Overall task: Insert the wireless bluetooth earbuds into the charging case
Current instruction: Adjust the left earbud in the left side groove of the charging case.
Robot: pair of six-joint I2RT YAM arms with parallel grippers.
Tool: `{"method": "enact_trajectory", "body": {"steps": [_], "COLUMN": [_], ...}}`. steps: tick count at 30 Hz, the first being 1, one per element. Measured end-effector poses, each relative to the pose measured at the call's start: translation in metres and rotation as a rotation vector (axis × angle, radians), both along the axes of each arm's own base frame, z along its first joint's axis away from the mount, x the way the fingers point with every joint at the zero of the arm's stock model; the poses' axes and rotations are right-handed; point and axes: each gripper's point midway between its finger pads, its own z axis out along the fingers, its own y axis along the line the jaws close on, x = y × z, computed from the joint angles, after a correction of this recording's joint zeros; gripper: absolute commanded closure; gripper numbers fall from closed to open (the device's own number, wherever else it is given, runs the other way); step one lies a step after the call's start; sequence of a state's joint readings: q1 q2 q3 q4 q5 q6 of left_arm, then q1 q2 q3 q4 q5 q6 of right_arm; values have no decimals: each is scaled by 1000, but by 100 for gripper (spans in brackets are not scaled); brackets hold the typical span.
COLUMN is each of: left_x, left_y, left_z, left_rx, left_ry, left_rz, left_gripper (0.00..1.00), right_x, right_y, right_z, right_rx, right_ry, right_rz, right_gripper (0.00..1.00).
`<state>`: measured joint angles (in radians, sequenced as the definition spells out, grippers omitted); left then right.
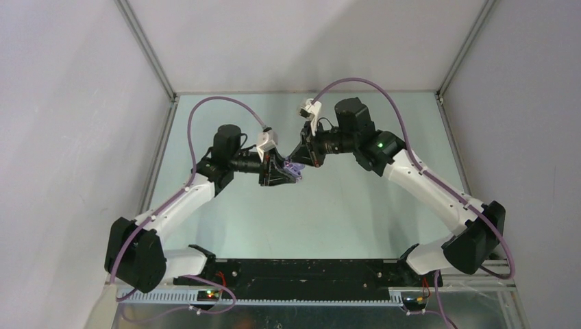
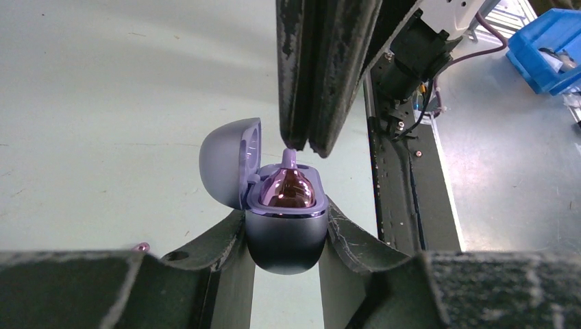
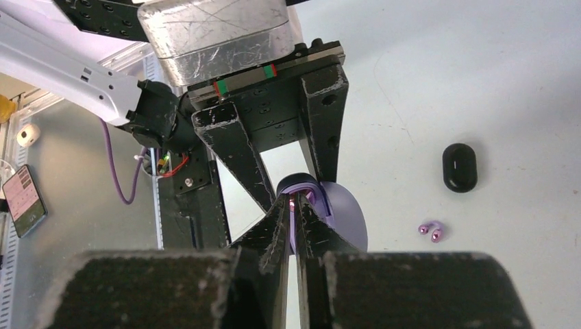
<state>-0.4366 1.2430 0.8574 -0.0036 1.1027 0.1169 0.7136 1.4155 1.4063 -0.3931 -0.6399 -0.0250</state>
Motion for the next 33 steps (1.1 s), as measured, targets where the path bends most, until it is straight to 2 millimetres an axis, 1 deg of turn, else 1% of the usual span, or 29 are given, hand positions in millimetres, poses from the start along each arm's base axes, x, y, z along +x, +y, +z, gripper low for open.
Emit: {"method": "enact_trajectory", "body": {"steps": [4,9,13,20,24,28,30,32,33], "left_x": [0,-2,-4,-6,-10,-11,-10,-9,-7], "left_y": [0,1,2,3,3,4,4,4,5], "left_z": [0,-2,-4,-4,-5,-5,-3,3,6], "left_rx": [0,9,17,17,21,31,32,27,24], "left_ry": [-6,4,19,23,39,42,29,4,-7], "left_rz": [-2,-4,-6,-13,-21,-26,-28,-30,-28], "left_gripper": [100,100,100,100,100,100,100,100,100], "right_x": [-1,2,2,-4,-9,-13,-11,-8,-4], "right_y": [2,6,8,12,16,17,14,8,2], "right_z": [-2,-13,-16,-18,-19,-18,-13,-4,3], "right_rx": [-6,-24,-28,-27,-29,-28,-25,-16,-5], "right_ry": [-2,15,21,28,23,26,31,39,35], "right_rz": [6,10,14,42,61,77,76,70,60], "right_gripper": [91,92,93,95,94,88,82,73,63]}}
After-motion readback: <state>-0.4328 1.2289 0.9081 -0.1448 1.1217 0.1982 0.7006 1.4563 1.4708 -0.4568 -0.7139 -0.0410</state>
